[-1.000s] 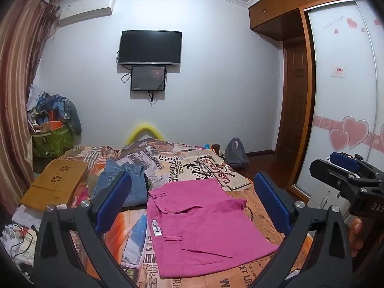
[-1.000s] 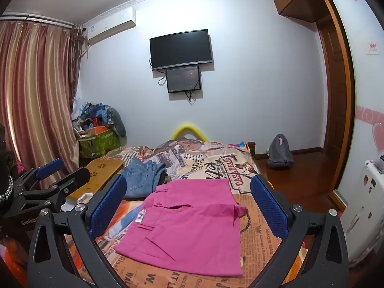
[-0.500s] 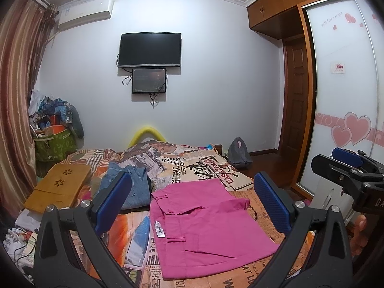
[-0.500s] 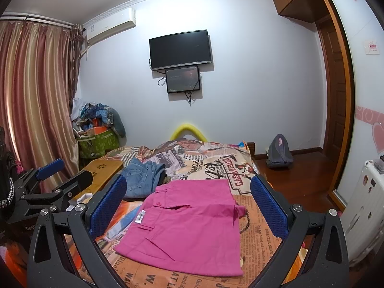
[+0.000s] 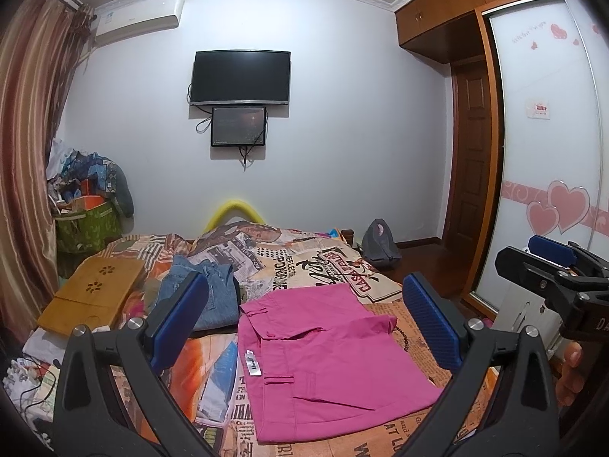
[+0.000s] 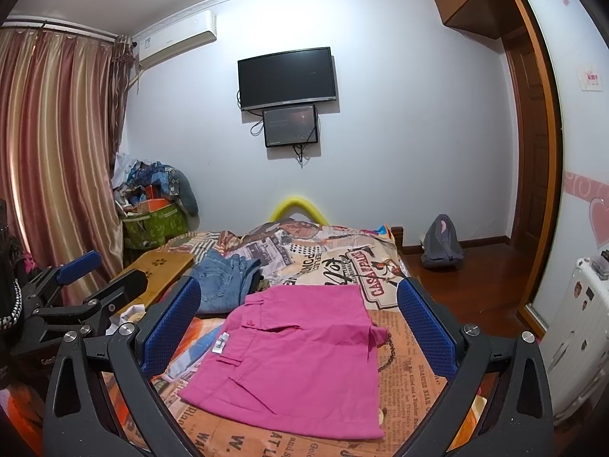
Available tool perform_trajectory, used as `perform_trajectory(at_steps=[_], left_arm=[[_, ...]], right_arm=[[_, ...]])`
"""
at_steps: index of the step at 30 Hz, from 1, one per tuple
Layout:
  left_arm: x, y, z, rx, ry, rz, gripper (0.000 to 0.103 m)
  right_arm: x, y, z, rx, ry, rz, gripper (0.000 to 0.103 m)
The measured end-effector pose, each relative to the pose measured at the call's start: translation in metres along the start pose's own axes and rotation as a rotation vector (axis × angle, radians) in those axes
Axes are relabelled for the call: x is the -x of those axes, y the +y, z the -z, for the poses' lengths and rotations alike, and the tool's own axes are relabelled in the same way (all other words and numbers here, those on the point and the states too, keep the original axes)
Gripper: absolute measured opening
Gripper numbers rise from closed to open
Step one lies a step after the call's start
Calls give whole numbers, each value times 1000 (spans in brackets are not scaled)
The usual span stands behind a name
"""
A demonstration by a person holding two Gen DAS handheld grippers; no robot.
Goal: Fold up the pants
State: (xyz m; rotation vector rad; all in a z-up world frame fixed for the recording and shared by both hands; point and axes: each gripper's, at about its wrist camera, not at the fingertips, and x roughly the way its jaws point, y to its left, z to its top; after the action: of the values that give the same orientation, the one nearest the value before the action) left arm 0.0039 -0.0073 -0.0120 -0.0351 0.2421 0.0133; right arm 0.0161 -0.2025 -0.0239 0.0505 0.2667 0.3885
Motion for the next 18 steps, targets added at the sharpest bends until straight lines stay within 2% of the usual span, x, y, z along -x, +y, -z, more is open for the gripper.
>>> perform_trajectory(at_steps=[18], left_arm=[[0, 0, 2, -1, -6, -1, 103]], right_arm=[[-1, 3, -1, 2, 7, 2, 103]])
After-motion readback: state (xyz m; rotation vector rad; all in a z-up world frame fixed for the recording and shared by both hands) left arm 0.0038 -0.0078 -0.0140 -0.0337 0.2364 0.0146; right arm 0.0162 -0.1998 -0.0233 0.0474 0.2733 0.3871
